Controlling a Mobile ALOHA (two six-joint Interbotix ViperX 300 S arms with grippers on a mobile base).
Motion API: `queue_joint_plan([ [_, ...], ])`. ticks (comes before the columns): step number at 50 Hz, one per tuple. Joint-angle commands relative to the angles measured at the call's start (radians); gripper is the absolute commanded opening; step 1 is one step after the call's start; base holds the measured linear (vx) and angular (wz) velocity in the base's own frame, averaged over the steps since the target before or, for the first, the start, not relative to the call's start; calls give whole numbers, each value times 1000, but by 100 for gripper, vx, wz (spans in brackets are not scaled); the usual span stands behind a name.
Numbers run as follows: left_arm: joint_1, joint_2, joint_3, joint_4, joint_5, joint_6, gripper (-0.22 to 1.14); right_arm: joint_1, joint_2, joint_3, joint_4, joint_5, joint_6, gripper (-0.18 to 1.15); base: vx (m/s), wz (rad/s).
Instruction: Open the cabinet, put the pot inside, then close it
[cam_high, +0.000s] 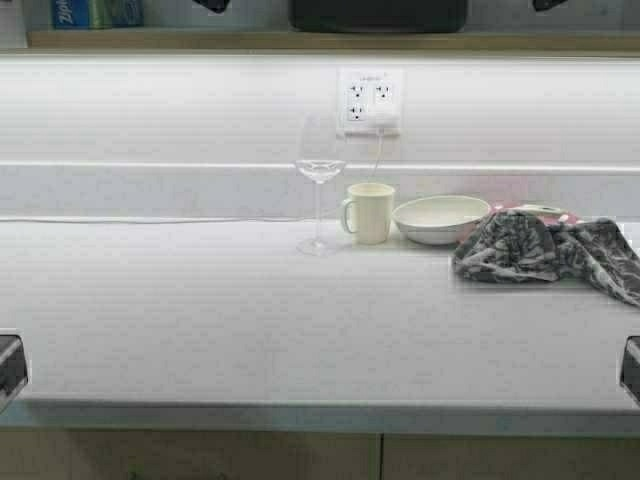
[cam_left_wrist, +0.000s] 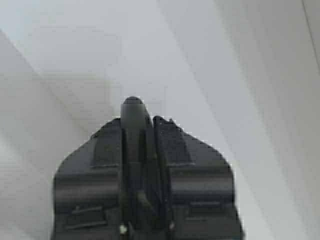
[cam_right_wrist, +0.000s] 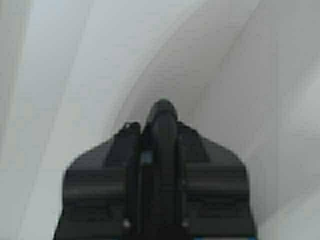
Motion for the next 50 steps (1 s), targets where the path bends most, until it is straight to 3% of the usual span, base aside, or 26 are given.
queue_joint_plan([
  [1, -46, -20, -8, 8, -37, 80, 16, 29, -12, -23, -6, -9, -25, 24, 2, 0],
  [8, -49, -28, -8, 11, -55, 80, 48, 29, -15, -25, -6, -34, -9, 80, 2, 0],
  [12, -51, -32, -6, 11, -78, 75, 62, 29, -15, -21, -5, -35, 5, 98, 2, 0],
  [16, -49, -37, -3, 9, -81, 72, 69, 29, -17, -18, -6, -41, 15, 98, 2, 1],
  [44, -20, -64, 54, 11, -156, 55, 71, -11, -49, 20, -8, -58, 11, 98, 1, 0],
  [50, -12, -72, 67, 14, -175, 15, 76, -18, -54, 23, -11, -69, 11, 98, 0, 0],
])
